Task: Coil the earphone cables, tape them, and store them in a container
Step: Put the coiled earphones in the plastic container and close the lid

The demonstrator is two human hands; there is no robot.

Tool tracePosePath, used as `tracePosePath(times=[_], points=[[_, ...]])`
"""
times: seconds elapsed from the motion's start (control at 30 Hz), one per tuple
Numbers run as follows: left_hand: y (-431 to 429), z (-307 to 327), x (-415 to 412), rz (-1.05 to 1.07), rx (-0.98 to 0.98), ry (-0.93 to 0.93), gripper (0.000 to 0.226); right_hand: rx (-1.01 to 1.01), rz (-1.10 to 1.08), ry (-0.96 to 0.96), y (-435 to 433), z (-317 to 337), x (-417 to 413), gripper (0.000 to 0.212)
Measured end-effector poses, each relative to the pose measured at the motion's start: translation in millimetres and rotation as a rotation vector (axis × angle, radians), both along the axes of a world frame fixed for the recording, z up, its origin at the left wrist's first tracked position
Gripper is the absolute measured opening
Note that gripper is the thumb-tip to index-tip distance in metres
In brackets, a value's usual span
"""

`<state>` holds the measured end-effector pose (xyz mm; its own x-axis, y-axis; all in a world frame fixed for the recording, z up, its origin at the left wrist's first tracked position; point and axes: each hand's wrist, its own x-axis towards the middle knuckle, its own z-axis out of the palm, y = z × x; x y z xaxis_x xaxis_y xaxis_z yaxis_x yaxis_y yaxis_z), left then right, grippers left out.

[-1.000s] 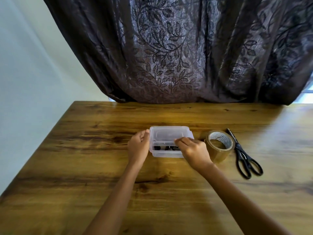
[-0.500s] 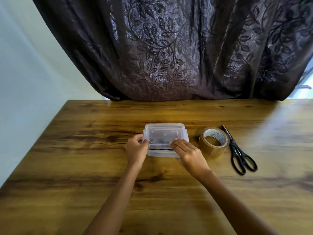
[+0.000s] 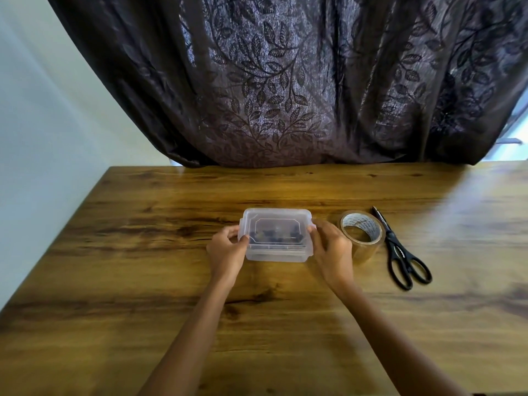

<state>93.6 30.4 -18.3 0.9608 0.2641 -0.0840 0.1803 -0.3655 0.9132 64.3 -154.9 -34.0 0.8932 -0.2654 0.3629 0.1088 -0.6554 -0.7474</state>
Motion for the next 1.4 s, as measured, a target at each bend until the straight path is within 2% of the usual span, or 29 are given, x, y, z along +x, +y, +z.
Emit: tracePosePath(times=[0.1, 0.2, 0.47, 0.6, 0.63, 0.7, 0.8, 0.87, 1.0, 1.2, 1.4], points=[[2, -2, -1, -0.027, -0.015, 0.017, 0.038, 0.263, -0.048, 0.243, 1, 3, 3, 0.033], [4, -4, -2, -0.064, -0.019, 0.056, 0.042, 0.475, -0.024, 0.348, 3, -3, 2, 0.038], [8, -5, 3, -0.167, -0.032, 0.119, 0.052, 0.492, -0.036, 0.368, 8, -4, 3, 0.041], [9, -2, 5, -0.164, -0.02, 0.134, 0.051, 0.592, -0.004, 0.395, 3, -6, 3, 0.042], [9, 0, 5, -0.164, 0.014, 0.14, 0.051, 0.646, 0.009, 0.401, 2, -5, 2, 0.042], [7, 7, 7, -0.186, 0.218, 0.131, 0.049, 0.739, 0.002, 0.38, 0, -3, 3, 0.044], [0, 8, 9, -0.249, 0.531, -0.061, 0.052, 0.878, -0.108, 0.386, -1, -4, 3, 0.057], [-11, 5, 13, -0.351, 0.566, -0.155, 0.056, 0.978, -0.167, 0.449, 0, -9, 0, 0.062], [-31, 1, 20, -0.59, 0.581, -0.084, 0.061, 1.165, -0.183, 0.542, 3, -11, -5, 0.056], [-34, -12, 22, -0.653, 0.645, -0.025, 0.057, 1.224, -0.261, 0.47, 4, -3, -9, 0.058], [-34, -15, 22, -0.64, 0.639, -0.063, 0.056, 1.143, -0.291, 0.316, 17, 1, -9, 0.054]])
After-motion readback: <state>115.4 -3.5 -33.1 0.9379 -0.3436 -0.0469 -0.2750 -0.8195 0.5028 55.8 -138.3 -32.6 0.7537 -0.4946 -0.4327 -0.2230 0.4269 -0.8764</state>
